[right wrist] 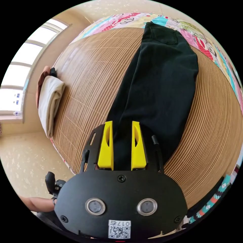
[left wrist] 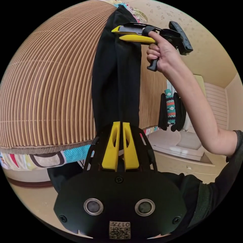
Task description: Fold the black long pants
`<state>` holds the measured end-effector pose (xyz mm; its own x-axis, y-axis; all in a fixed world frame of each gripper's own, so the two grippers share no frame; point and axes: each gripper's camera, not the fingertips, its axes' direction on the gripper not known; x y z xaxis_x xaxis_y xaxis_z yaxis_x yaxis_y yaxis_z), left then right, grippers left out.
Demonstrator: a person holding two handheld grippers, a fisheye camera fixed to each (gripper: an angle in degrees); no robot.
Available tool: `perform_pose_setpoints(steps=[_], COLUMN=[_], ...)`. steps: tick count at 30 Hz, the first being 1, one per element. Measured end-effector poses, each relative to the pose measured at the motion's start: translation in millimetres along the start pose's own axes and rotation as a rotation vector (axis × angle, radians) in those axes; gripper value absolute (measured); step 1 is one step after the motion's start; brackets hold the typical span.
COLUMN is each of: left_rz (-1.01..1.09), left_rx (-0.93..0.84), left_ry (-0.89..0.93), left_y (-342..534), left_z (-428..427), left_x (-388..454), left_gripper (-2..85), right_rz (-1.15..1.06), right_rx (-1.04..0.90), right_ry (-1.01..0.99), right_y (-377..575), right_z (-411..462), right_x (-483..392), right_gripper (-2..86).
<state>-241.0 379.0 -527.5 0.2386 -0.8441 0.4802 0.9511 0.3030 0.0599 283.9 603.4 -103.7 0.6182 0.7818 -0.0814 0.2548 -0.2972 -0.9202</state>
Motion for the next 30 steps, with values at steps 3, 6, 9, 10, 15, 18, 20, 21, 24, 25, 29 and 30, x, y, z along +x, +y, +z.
perform_pose_setpoints(steps=[3,6,9,10,15,18,20,21,24,25,29,30], left_rz=[0.028,0.035,-0.017,-0.059,-0.146,-0.101,-0.062,-0.046,-0.039,-0.030,-0.032,-0.053], left_rx=[0.023,0.073,0.121,0.113,-0.004,-0.039,-0.069,-0.095,-0.127,-0.137,-0.152,-0.165], left_ry=[0.134,0.189,0.174,0.151,0.106,0.073,0.037,0.014,-0.007,0.016,0.061,0.069], left_y=[3,11,16,16,10,7,7,6,3,2,2,2], left_z=[-13,-31,-44,-44,-25,-26,-25,-23,-17,-16,-15,-15], left_x=[11,17,3,-9,-50,-44,-36,-32,-28,-27,-26,-28], left_gripper=[-0.5,-0.7,-0.5,-0.4,1.7,4.5,5.0,5.3,3.4,1.1,-0.3,-0.4], right_rz=[0.026,0.014,-0.012,-0.029,0.020,0.030,0.063,0.075,0.122,0.133,0.057,0.056], right_rx=[0.105,0.256,0.297,0.288,0.091,0.182,0.180,0.171,0.086,0.033,-0.098,-0.111], right_ry=[-0.041,-0.110,-0.156,-0.169,-0.252,-0.399,-0.444,-0.449,-0.469,-0.516,-0.628,-0.632], right_y=[19,37,32,26,5,35,74,85,139,156,200,205], right_z=[-26,-66,-71,-61,-2,-36,-54,-56,-49,-40,-22,-20], right_x=[-1,-6,-13,-15,14,43,70,77,104,110,93,90], right_gripper=[3.0,2.0,1.8,1.9,4.2,6.9,8.6,9.0,9.6,9.6,8.0,7.5])
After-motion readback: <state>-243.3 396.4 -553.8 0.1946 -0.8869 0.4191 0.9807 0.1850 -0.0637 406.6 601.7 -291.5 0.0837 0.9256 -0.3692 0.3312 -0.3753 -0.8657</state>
